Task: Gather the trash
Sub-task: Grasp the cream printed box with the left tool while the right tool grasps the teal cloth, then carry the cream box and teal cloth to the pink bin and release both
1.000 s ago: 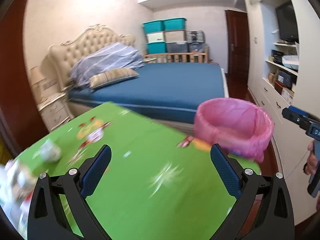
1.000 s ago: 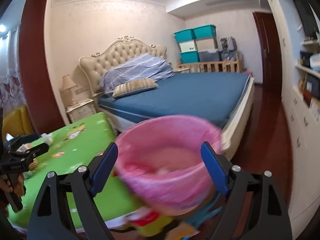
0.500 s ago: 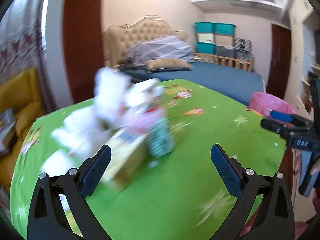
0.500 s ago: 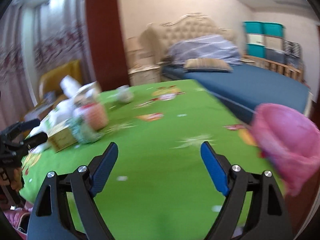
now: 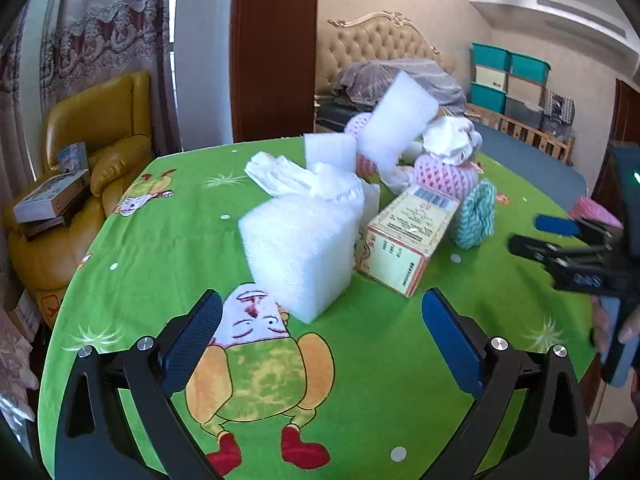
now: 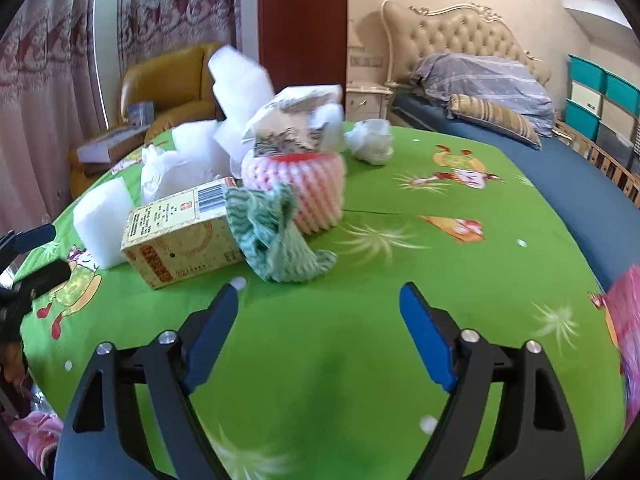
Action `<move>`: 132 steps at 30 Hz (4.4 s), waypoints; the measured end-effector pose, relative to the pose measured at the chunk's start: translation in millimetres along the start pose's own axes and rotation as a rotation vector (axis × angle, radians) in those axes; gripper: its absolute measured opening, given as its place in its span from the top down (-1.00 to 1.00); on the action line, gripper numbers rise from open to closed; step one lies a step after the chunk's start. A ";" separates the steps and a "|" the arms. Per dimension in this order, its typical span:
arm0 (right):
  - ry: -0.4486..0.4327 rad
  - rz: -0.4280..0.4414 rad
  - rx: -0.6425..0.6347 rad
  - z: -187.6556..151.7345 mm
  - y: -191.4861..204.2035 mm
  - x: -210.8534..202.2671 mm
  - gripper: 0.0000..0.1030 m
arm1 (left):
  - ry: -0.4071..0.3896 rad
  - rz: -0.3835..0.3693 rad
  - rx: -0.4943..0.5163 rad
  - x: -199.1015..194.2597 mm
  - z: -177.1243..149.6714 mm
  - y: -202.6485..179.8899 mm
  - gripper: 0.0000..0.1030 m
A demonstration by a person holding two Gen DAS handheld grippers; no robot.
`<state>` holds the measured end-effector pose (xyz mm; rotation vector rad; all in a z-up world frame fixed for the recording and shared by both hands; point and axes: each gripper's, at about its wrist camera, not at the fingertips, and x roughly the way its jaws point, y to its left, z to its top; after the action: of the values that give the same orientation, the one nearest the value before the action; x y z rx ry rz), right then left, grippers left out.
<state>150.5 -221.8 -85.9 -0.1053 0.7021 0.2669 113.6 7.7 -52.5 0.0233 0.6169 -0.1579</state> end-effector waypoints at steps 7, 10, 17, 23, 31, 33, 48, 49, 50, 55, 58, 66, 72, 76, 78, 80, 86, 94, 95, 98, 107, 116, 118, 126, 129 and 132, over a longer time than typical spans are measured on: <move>0.068 -0.007 -0.032 19.7 17.9 34.0 -0.28 | 0.039 -0.067 0.083 7.7 -1.4 -25.3 -0.84; 0.084 0.008 -0.037 22.7 18.8 38.7 0.22 | 0.056 -0.074 0.097 11.8 -2.5 -30.1 -0.73; -0.016 0.012 0.041 9.6 -3.7 0.1 0.48 | 0.120 -0.141 0.118 31.4 5.3 -43.8 -0.54; -0.062 0.017 0.102 -9.0 -29.0 -32.4 0.48 | 0.187 -0.112 0.160 67.6 22.4 -62.4 -0.50; -0.087 0.034 0.151 -26.7 -45.3 -47.7 0.47 | 0.233 -0.082 0.182 111.8 47.7 -68.6 -0.56; -0.092 0.019 0.149 -30.2 -46.6 -50.0 0.47 | 0.229 -0.090 0.187 113.9 51.4 -73.2 -0.35; -0.097 -0.018 0.130 -52.8 -53.8 -60.8 0.47 | 0.163 -0.188 0.193 72.3 23.7 -110.0 -0.01; -0.097 -0.015 0.131 -52.7 -53.9 -60.8 0.47 | 0.191 -0.200 0.183 76.2 23.5 -110.5 -0.14; -0.097 -0.014 0.133 -52.0 -53.4 -60.8 0.47 | 0.199 -0.205 0.176 77.8 24.2 -109.9 -0.41; -0.099 -0.010 0.132 -50.0 -54.3 -60.6 0.47 | 0.179 -0.197 0.148 84.3 39.7 -109.0 -0.69; -0.098 -0.011 0.128 -50.8 -53.8 -59.6 0.47 | 0.190 -0.199 0.153 94.7 44.9 -112.7 -0.26; -0.106 -0.020 0.106 -56.8 -51.6 -61.7 0.47 | 0.068 -0.198 0.180 68.3 41.1 -120.6 0.07; -0.125 -0.028 0.095 -57.7 -49.7 -66.7 0.47 | 0.044 -0.227 0.185 56.4 36.7 -128.8 0.07; -0.138 -0.034 0.101 -58.0 -53.3 -71.1 0.47 | 0.008 -0.235 0.213 48.9 31.9 -140.7 0.07; -0.147 -0.039 0.109 -58.6 -56.8 -74.3 0.47 | -0.017 -0.227 0.231 43.8 30.5 -146.8 0.07; -0.154 -0.046 0.116 -59.4 -60.1 -77.4 0.47 | -0.031 -0.225 0.237 39.8 30.5 -151.0 0.07; -0.178 -0.068 0.140 -61.3 -74.7 -88.3 0.47 | -0.051 -0.233 0.251 37.1 34.0 -163.4 0.07; -0.216 -0.126 0.191 -66.0 -106.4 -109.2 0.47 | -0.043 -0.294 0.298 43.3 46.6 -201.6 0.07; -0.220 -0.136 0.199 -66.9 -111.7 -112.3 0.47 | -0.042 -0.302 0.302 44.2 48.4 -206.8 0.07; -0.232 -0.175 0.219 -70.9 -129.6 -123.4 0.47 | -0.040 -0.331 0.316 46.5 53.1 -225.4 0.07; -0.249 -0.316 0.267 -88.3 -188.9 -157.3 0.47 | -0.030 -0.430 0.373 57.9 67.4 -290.3 0.07; -0.251 -0.443 0.304 -106.2 -251.0 -187.8 0.47 | -0.024 -0.539 0.424 66.3 84.4 -371.2 0.07; -0.251 -0.462 0.311 -109.3 -264.5 -192.7 0.47 | -0.024 -0.560 0.437 68.4 88.5 -389.5 0.07; -0.228 -0.526 0.358 -120.9 -332.1 -204.8 0.46 | -0.020 -0.622 0.475 82.9 104.3 -458.8 0.07; -0.221 -0.545 0.356 -121.7 -350.2 -204.7 0.46 | -0.003 -0.642 0.474 93.7 109.6 -484.4 0.07; -0.213 -0.552 0.356 -120.3 -364.6 -201.1 0.46 | 0.022 -0.666 0.454 104.1 115.2 -498.7 0.07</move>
<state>29.5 -635.9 -44.4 0.0704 0.4755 -0.3716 186.6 -507.4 -6.0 0.2598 0.5818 -0.9416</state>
